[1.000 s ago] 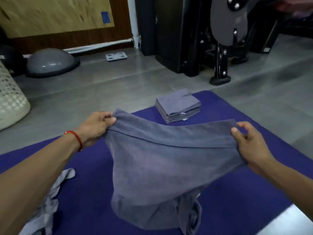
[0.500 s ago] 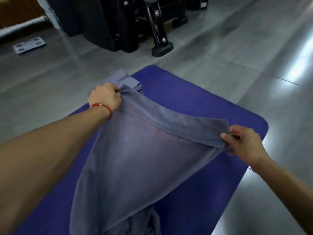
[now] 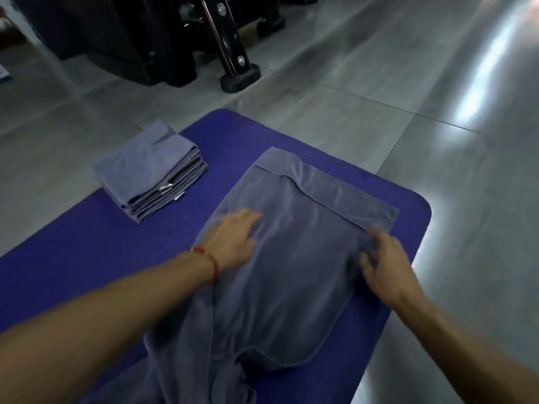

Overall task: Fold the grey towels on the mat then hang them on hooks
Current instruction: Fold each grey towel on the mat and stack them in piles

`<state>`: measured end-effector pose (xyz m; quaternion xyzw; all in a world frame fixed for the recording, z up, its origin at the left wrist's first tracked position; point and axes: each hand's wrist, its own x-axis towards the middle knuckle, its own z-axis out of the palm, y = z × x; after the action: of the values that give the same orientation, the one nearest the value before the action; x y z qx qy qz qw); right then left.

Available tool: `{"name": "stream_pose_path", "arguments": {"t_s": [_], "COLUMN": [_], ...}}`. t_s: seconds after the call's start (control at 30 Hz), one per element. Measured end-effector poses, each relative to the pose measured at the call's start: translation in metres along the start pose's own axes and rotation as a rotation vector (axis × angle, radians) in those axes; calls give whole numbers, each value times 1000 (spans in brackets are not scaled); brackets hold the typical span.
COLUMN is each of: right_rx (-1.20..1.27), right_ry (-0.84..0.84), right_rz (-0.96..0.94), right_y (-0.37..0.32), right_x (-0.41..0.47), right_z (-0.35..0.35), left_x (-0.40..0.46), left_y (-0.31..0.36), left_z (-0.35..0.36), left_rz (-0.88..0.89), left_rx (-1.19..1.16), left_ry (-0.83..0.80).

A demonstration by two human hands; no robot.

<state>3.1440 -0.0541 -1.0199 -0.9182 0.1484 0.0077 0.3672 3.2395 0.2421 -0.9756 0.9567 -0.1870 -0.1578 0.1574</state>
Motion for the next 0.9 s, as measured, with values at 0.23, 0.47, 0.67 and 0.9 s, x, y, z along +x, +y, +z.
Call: {"name": "stream_pose_path", "arguments": {"t_s": [0.23,0.47,0.67,0.9], "right_rx": [-327,-666,-336,-759], "right_ry": [-481,-810,-591,-763], "right_rz": [-703,-1223,-1025,-1228], "right_y": [-54,-128,-159,-113], "right_x": [-66,-138,-138,-174], "right_z": [53,120,97,83], "left_x": [-249,-321,-341,-379], "left_y": [-83,-114,-127,-147], "left_z": [101,137,66,53], "left_rz": [-149,-208,-289,-699], "left_rx": [205,101,-9,-271], "left_ry": [238,302,623,708]}}
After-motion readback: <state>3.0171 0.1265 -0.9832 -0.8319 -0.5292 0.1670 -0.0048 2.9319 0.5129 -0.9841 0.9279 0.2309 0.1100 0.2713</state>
